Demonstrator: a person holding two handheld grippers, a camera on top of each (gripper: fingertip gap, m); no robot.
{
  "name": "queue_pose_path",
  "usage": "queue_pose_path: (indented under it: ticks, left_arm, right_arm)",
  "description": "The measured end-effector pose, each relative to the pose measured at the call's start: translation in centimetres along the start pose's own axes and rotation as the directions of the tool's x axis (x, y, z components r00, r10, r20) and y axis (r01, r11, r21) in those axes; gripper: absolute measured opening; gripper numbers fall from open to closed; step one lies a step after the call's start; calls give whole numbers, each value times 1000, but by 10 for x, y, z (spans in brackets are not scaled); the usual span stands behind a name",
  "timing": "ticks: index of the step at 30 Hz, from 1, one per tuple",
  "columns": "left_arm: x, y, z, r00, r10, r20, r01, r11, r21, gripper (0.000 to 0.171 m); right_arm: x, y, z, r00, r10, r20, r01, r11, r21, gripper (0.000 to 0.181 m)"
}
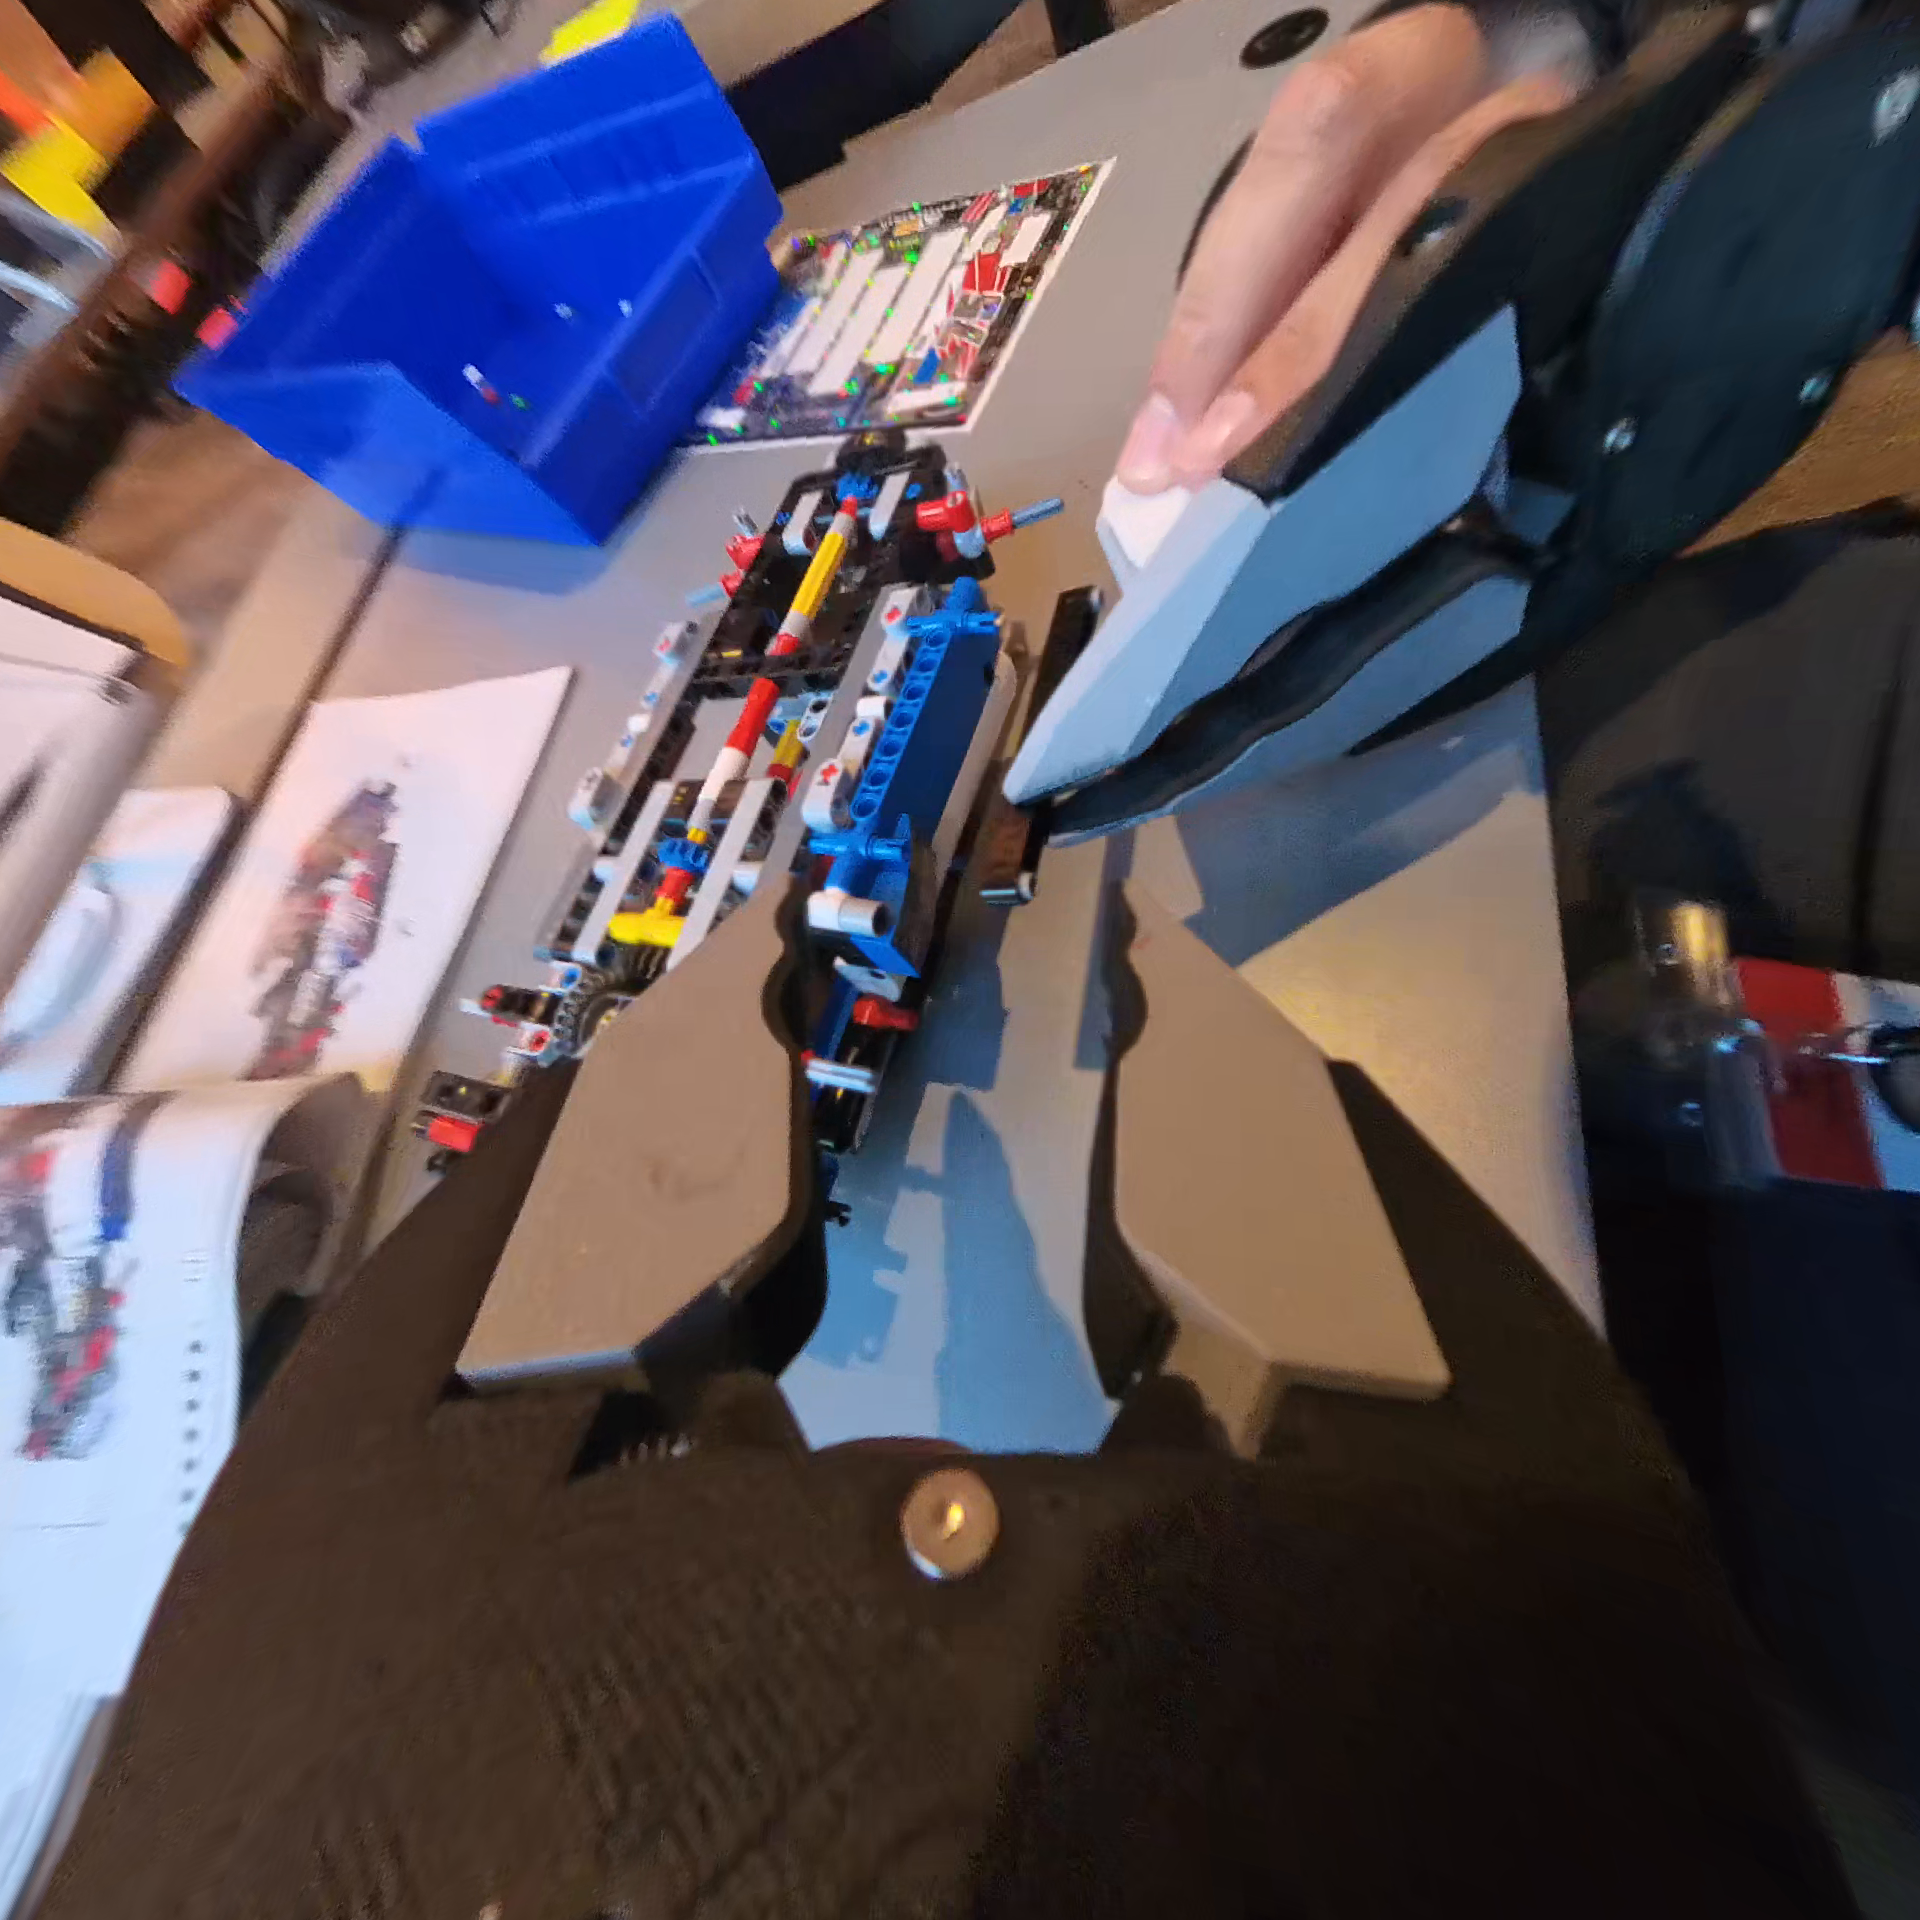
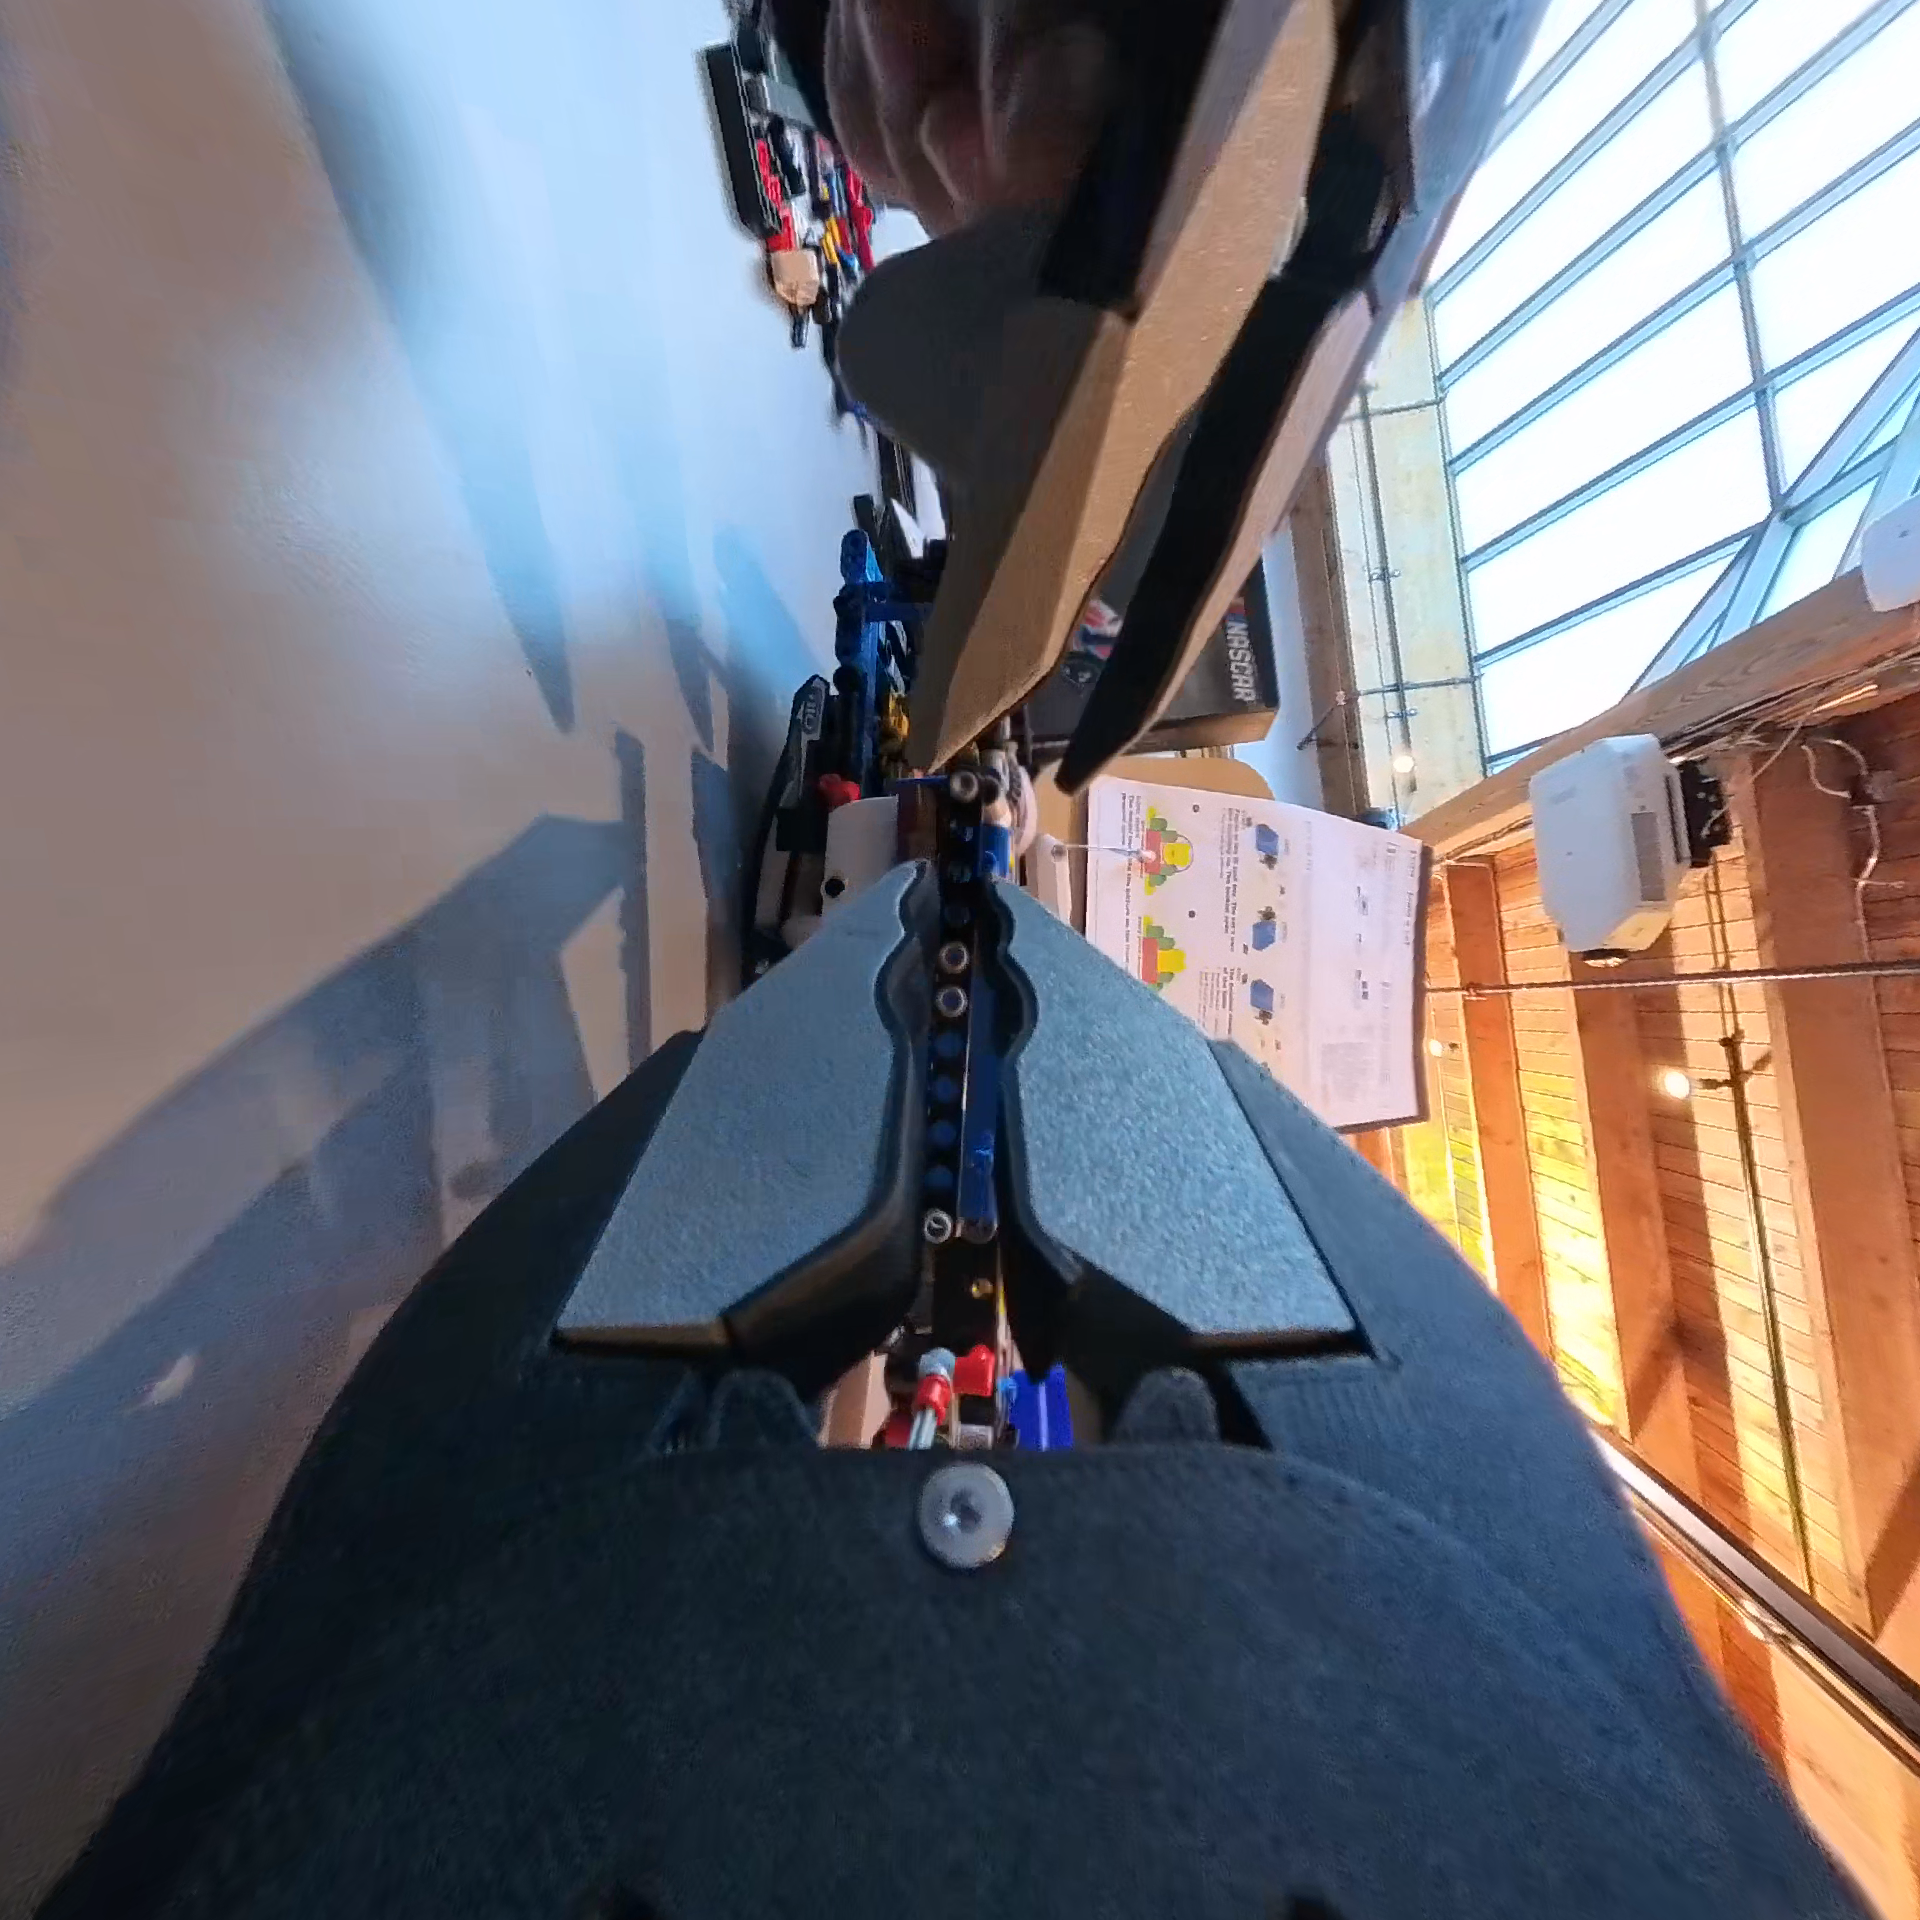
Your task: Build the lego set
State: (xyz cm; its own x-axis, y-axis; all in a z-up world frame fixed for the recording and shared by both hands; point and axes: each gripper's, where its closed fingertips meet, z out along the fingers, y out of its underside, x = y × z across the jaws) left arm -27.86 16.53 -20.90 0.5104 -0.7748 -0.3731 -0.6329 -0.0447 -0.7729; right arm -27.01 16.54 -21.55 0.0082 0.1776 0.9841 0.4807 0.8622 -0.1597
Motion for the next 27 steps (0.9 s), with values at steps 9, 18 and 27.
queue_pose_path:
  ticks: [9, 18, 27]
  left_arm:
    - [-15, 10, 14, 990, -115, -87, 110, 992, -61, 62]
    - [-18, 9, 19, 981, -147, -130, 141, 989, -52, 42]
    - [-19, 11, 14, 972, -185, -146, 176, 982, -70, 39]
  right_arm:
    - [3, 9, 14, 1000, -3, -26, 2, 999, -52, 5]
    - [4, 11, 16, 999, -37, -33, 35, 998, -60, 4]
    - [4, 12, 17, 997, -65, -28, 63, 995, -72, 4]
